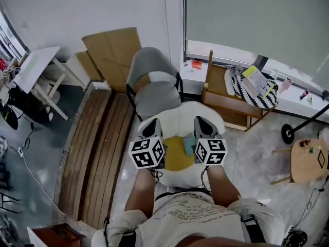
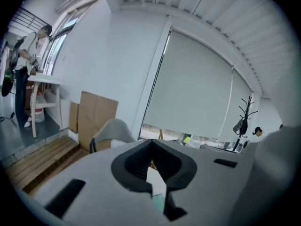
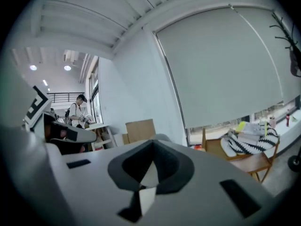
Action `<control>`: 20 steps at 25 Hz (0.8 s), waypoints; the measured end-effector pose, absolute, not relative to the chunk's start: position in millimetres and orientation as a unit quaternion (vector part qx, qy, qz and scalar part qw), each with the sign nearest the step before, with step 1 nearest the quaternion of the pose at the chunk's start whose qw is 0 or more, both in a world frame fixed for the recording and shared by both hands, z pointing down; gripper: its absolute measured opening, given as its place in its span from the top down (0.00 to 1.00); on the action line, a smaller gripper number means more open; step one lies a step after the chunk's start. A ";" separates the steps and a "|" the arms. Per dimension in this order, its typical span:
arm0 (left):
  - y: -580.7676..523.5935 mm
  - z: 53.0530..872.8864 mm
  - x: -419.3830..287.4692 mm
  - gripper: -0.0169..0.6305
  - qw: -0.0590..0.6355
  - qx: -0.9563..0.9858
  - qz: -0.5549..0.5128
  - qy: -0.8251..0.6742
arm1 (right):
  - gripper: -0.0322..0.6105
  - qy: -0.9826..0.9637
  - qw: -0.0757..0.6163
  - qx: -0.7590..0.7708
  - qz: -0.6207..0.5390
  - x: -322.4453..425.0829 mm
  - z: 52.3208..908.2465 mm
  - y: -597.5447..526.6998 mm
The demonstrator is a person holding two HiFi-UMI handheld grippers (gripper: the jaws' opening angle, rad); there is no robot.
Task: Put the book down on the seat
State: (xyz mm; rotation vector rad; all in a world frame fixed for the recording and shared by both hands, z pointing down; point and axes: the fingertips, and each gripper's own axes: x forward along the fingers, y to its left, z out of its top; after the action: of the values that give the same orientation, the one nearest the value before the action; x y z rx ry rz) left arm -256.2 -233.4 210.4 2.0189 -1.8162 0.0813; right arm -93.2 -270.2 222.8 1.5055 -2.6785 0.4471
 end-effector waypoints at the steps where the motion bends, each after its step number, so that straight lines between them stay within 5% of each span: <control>1: -233.7 194.0 -261.5 0.94 0.197 0.725 0.024 -0.660 | 0.91 -0.867 0.003 0.481 0.131 -95.7 202.4 -271.1; 8: -244.9 123.3 -265.5 0.94 0.122 0.727 0.000 -0.676 | 0.91 -0.880 -0.068 0.467 0.053 -87.4 107.0 -278.6; 20: -267.3 122.0 -239.2 0.94 0.110 0.742 0.008 -0.661 | 0.91 -0.871 -0.063 0.486 0.024 -72.1 101.5 -295.7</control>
State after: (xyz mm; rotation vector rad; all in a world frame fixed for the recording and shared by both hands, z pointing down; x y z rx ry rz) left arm -239.2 -267.3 122.0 2.1806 -1.9440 0.0240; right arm -72.1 -295.7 101.5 1.5916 -2.8526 0.0781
